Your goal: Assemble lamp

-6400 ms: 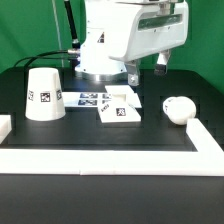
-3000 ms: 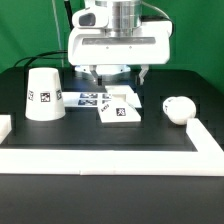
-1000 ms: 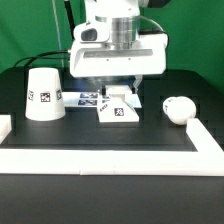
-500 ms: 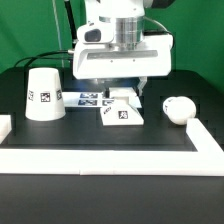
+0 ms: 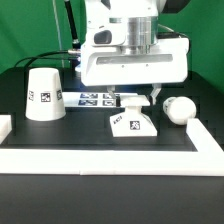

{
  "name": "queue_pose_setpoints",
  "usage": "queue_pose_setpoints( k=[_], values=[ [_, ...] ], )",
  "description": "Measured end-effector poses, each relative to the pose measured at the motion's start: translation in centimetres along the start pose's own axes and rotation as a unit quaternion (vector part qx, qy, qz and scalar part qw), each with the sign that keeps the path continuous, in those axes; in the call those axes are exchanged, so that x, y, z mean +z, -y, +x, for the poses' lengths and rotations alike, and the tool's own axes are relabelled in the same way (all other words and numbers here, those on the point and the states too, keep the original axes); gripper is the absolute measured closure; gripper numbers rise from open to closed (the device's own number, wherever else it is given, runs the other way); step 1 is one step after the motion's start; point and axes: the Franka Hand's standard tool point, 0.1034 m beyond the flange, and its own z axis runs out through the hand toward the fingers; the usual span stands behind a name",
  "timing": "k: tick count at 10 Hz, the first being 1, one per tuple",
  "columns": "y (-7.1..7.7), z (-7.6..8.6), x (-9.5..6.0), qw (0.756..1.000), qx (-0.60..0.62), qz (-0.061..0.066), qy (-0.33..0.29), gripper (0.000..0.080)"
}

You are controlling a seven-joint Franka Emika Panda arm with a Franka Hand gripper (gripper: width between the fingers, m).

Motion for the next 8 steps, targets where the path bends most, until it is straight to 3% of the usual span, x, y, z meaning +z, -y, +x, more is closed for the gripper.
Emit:
queue_pose_setpoints(
  k=[8],
  values=[
    [0.00,0.00,0.00,1.000,0.000,0.000,0.000,0.0263]
  ],
)
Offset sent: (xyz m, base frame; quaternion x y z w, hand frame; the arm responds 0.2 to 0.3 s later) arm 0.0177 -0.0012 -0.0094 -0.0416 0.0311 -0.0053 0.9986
